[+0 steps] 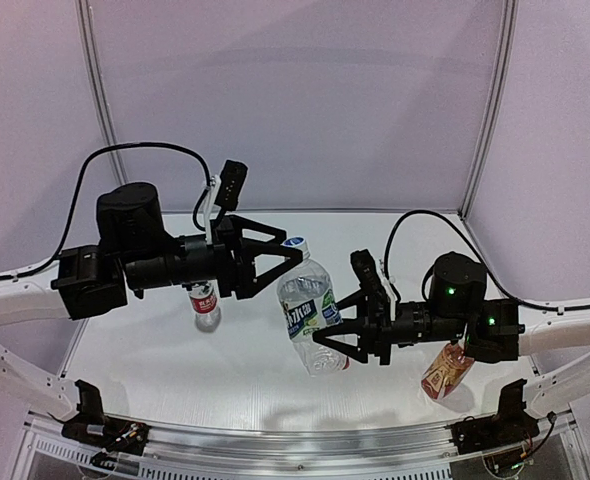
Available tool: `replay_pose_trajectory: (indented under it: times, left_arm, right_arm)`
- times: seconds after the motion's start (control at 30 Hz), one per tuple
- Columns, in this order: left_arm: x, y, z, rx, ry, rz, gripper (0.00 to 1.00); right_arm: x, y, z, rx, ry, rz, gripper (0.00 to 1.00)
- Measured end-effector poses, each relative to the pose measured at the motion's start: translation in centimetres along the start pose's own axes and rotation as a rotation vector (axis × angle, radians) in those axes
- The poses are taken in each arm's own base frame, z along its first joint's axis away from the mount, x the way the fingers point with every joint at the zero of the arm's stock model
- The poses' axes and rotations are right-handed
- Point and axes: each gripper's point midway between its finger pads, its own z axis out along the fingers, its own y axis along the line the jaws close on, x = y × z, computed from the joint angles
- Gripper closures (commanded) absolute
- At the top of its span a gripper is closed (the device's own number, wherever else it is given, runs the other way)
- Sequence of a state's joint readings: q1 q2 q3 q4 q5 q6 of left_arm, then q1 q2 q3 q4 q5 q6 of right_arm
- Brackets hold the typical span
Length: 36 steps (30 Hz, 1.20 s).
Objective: Unscrew the bottle caps
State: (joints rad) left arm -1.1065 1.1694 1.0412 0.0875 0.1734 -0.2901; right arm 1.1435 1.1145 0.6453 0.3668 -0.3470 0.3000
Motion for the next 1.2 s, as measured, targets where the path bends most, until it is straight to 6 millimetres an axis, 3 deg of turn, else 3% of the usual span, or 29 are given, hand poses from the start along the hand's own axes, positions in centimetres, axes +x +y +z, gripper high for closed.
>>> replay_pose_trajectory:
  times: [0.17,0.53,0.77,1.0,1.2]
  left_arm:
    - [0.8,0.1,0.8,0.012,0.021,-0.005,0.34]
    - [0.3,-0.6,0.8,0.047,0.004,-0.003,0.35]
    - [0.3,-0.6,0.8,0.047,0.004,-0.015,0.53]
    - [0.3,-0.5,0.8,0.045,0.002,-0.018,0.63]
    - [0.1,0.0,0.8,0.011,-0.009,-0.020,0.65]
  right_arm:
    - [0.1,0.1,0.0,-0.009,0.004,-0.004,1.00]
    - [0.7,-0.2,0.3,-0.004,0.022,-0.008,1.00]
    - [0.7,-0.2,0.3,-0.003,0.022,-0.008,1.00]
    - [0.7,-0.3,0.3,0.005,0.020,-0.011,1.00]
    - [0.7,-1.0,0.3,0.044,0.019,-0.009,1.00]
